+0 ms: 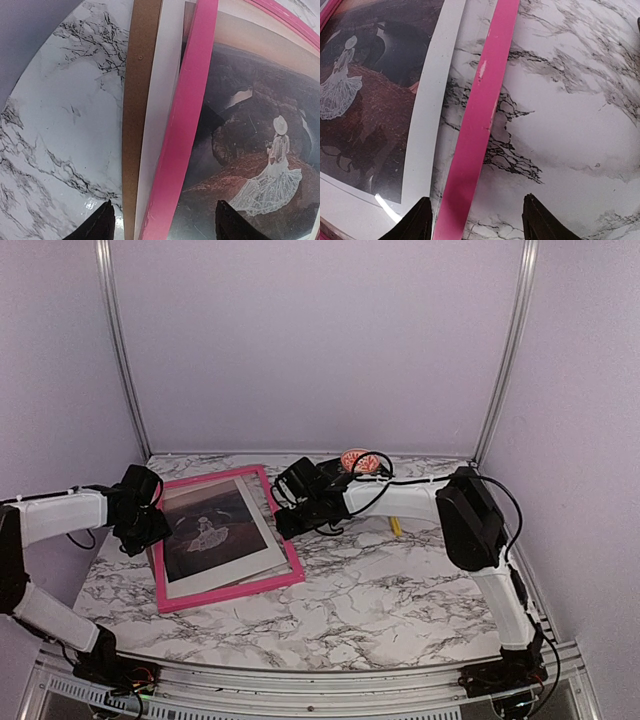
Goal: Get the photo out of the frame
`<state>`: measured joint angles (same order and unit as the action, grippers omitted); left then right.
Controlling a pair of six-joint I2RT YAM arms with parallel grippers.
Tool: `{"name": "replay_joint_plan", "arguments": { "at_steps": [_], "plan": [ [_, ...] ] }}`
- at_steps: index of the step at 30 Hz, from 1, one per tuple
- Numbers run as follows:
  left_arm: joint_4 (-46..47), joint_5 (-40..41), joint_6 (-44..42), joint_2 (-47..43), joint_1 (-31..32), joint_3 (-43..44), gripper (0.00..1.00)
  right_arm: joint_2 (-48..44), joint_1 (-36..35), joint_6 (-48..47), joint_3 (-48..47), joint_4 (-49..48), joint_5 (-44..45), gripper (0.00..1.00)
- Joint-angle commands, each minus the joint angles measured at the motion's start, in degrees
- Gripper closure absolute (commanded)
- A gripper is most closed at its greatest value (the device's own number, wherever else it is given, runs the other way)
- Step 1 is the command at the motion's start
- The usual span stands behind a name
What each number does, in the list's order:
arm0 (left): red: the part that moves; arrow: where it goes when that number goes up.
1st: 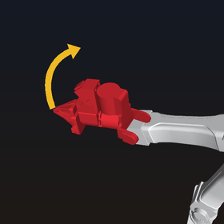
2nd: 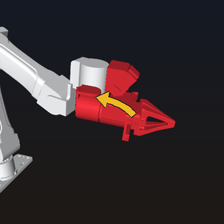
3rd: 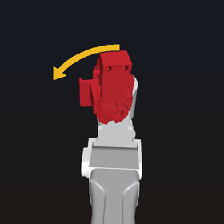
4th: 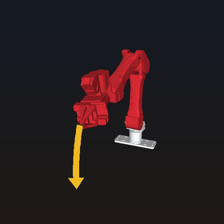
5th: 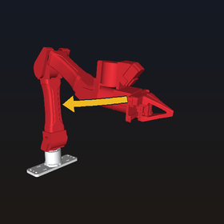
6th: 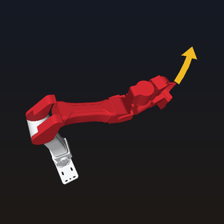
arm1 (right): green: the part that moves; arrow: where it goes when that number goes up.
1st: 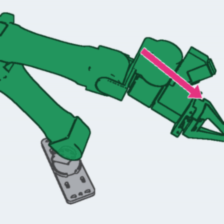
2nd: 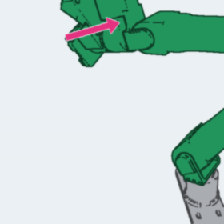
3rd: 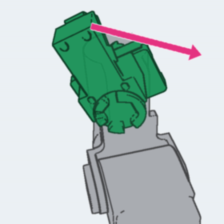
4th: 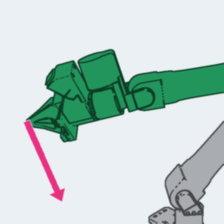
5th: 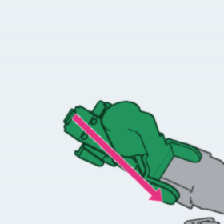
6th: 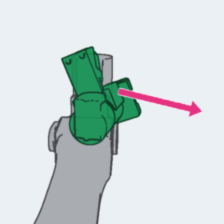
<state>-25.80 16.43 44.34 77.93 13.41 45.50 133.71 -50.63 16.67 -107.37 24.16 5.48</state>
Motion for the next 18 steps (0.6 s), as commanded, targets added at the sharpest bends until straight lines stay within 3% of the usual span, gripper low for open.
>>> {"name": "replay_joint_plan", "arguments": {
  "at_steps": [1, 6, 14, 18],
  "plan": [
    [6.1, -3.2, -5.6, 4.8, -1.8, 1.4, 0.34, 2.5, -0.3, -0.3, -4.1, 2.1, 1.6, 0.42],
    [7.2, -2.8, -6.4, 8.8, -3.3, 2.3, 0.47, 4.8, -0.3, -0.3, -6.6, 2.6, 1.1, 0.45],
    [8.9, -1.4, -5.5, 12.5, -4.0, 2.5, 0.58, 7.9, -0.7, -0.4, -9.8, 3.1, 0.1, 0.47],
    [9.6, -1.8, -5.6, 13.7, -3.9, 2.8, 0.63, 8.6, -0.6, -0.1, -10.4, 3.2, 0.3, 0.53]
  ]
}}
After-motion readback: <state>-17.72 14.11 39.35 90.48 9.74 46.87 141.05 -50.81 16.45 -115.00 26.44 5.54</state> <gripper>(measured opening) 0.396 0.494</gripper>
